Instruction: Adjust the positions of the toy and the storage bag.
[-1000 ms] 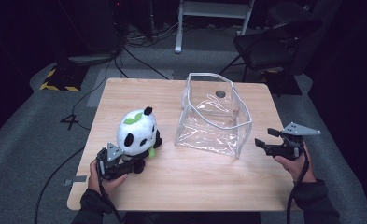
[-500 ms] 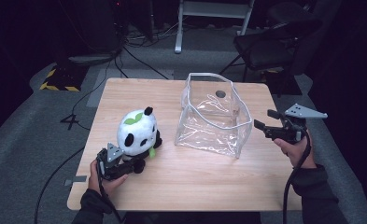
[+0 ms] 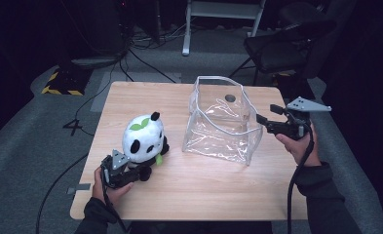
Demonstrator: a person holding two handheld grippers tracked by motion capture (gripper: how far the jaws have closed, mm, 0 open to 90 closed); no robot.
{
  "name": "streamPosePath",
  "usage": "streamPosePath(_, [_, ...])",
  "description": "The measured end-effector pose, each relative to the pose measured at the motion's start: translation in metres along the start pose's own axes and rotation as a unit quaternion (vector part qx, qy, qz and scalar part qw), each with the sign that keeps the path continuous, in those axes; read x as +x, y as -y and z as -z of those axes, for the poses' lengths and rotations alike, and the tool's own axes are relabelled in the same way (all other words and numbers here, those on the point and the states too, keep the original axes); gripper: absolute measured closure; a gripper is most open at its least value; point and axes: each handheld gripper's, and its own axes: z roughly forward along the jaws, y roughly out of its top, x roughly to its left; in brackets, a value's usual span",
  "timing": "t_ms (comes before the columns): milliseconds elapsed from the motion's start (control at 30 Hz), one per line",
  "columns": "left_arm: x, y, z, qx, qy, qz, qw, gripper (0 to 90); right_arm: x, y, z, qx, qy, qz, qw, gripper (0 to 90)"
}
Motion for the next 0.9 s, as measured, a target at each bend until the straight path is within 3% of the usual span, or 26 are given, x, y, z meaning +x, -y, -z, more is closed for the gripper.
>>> streamPosePath(100, [0.0,0.0,0.0,0.0,0.0,-0.001,1.0,33.5,0.003,-0.001,-0.006,0.014,0.006,0.004,0.9999,35.1])
streamPosePath(167, [-0.001,0.0,0.0,-0.002,-0.002,-0.002,1.0,33.4,0.006,0.001,-0.014,0.028,0.031,0.011,0.9991,38.3])
streamPosePath(233, [-0.001,0.001,0.0,-0.002,-0.002,-0.003,1.0,33.4,0.002,0.002,-0.021,0.038,0.025,-0.009,0.9989,44.6])
streamPosePath(333, [0.0,0.001,-0.001,-0.004,-0.001,-0.001,1.0,33.4,0.001,0.001,-0.026,0.047,0.02,-0.015,0.9986,60.9])
streamPosePath(400, [0.0,0.001,-0.001,-0.004,-0.001,-0.001,1.0,33.4,0.002,0.002,-0.029,0.055,0.018,-0.01,0.9983,72.6])
streamPosePath(500, [0.0,0.001,-0.001,-0.005,-0.001,-0.001,1.0,33.4,0.005,0.001,-0.03,0.056,0.016,0.012,0.9983,82.6])
streamPosePath(633, [-0.001,0.002,-0.001,-0.007,-0.002,-0.001,1.0,33.4,0.009,0.001,-0.031,0.054,0.011,0.026,0.9981,87.0])
streamPosePath(900, [-0.001,0.002,-0.001,-0.008,-0.002,-0.001,1.0,33.4,0.018,0.003,-0.021,0.043,-0.033,0.059,0.9968,87.7])
